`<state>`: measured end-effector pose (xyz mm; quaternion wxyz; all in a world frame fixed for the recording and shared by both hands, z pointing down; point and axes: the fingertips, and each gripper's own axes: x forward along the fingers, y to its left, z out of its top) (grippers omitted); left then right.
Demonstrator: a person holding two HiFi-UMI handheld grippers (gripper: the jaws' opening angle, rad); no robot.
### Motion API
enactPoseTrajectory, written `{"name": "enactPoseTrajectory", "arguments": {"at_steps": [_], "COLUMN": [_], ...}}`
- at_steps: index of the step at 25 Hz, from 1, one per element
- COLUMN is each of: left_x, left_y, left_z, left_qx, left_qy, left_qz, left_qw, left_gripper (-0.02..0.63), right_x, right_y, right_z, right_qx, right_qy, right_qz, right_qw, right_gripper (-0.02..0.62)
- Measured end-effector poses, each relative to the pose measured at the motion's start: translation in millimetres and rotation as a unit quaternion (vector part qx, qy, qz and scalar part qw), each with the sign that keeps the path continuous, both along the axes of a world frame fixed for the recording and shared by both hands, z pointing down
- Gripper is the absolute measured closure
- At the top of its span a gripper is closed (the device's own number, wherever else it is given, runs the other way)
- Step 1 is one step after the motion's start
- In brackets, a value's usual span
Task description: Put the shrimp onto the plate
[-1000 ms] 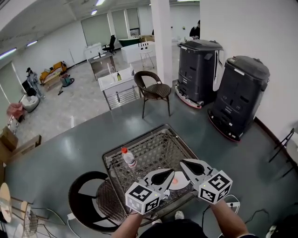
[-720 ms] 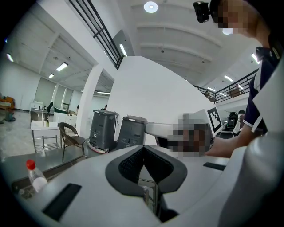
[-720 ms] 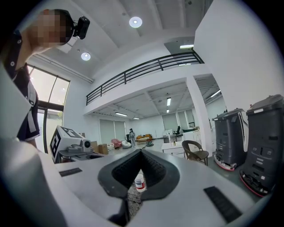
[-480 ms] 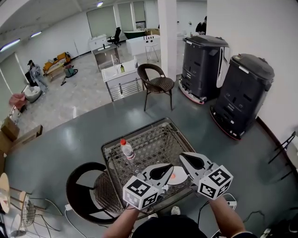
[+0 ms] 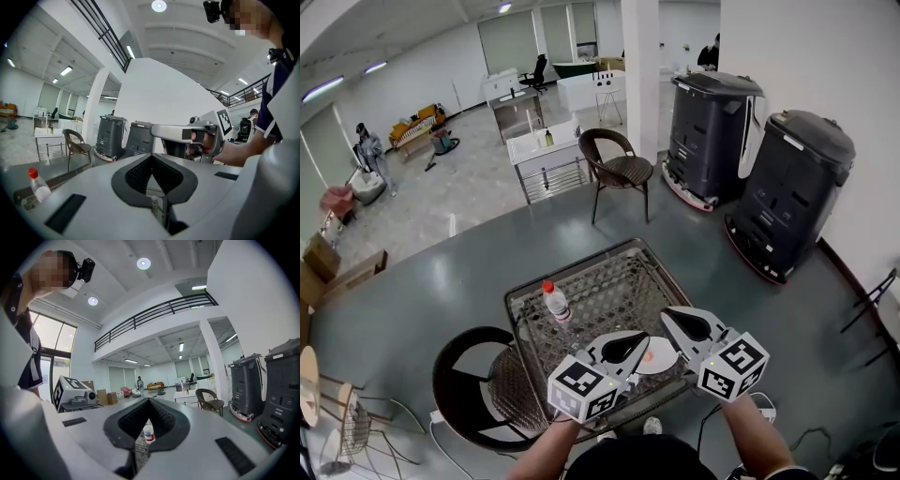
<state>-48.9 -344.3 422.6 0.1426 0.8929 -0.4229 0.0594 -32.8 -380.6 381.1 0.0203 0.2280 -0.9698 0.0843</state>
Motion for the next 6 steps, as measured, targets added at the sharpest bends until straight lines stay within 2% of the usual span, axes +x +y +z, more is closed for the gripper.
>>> {"name": "enactPoseTrajectory", "arguments": {"at_steps": [6], "left_x": [-2.5], "left_y": [0.2], "left_z": [5.1], "left_qx": [-0.002], "left_qy": [0.001], "left_qz": [0.000], "left_qw": [1.0000], "left_gripper": [0.597], "right_x": [-1.7], "right_y": [-1.8], "right_z": [2.9], "right_qx": [-0.001], "right_qy": [0.001], "right_qz": [0.004], "right_qw": [1.000], "right_gripper": [0.592]}}
